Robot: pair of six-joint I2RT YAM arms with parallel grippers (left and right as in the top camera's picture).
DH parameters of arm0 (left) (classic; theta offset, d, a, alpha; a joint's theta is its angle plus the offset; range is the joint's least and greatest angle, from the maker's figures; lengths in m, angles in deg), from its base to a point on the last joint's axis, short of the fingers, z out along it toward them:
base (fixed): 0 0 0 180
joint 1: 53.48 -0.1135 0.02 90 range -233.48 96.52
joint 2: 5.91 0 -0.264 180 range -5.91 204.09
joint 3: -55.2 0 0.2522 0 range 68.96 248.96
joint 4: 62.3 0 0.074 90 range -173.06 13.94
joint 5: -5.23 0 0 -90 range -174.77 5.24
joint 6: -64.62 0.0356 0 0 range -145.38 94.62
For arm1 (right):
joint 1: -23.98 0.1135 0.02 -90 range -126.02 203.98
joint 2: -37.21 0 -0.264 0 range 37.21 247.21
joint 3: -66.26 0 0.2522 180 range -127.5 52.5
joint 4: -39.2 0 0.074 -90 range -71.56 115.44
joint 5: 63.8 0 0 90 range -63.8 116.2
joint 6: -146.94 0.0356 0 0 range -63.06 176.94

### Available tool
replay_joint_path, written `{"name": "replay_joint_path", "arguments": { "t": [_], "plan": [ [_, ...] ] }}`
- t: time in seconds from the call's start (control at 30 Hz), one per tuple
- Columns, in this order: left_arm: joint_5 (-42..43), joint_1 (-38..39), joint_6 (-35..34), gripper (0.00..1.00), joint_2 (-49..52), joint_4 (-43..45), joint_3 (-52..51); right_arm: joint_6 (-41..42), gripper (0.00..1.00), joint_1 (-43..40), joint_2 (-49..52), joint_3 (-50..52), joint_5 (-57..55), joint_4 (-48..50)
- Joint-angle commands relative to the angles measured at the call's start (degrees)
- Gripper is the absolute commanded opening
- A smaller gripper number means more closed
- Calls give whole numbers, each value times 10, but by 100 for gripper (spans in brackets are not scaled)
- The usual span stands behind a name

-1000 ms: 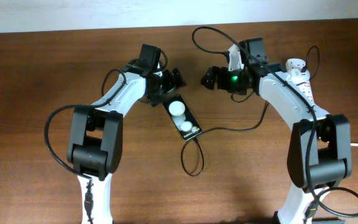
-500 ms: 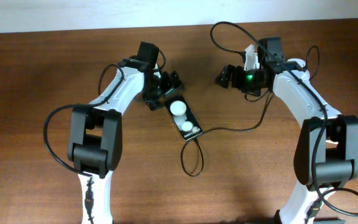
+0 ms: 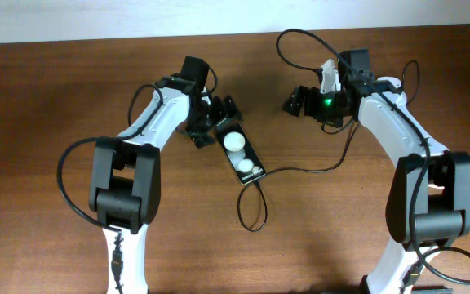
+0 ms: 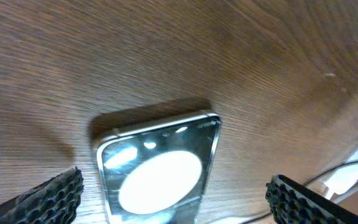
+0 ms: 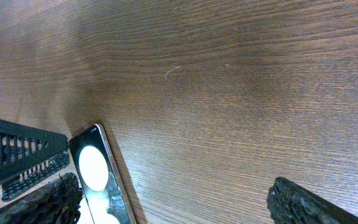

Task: Plug charger to phone and switch on socket
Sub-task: 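Lay the phone flat, open the left gripper and lift away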

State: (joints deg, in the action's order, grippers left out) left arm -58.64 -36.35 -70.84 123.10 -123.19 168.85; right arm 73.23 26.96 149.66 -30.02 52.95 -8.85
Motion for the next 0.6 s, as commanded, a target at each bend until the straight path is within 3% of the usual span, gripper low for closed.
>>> {"name": "replay_joint_path", "arguments": {
  "t": [0.0, 0.1, 0.57],
  "plan": [
    [-71, 23, 14, 99, 6, 4, 7, -9, 99, 0, -22, -10, 7, 0],
    [-84, 46, 14, 99, 6, 45, 7, -11, 99, 0, -22, -10, 7, 0],
    [-85, 73, 14, 99, 19, 76, 7, -11, 99, -1, -22, -10, 7, 2]
  ]
}}
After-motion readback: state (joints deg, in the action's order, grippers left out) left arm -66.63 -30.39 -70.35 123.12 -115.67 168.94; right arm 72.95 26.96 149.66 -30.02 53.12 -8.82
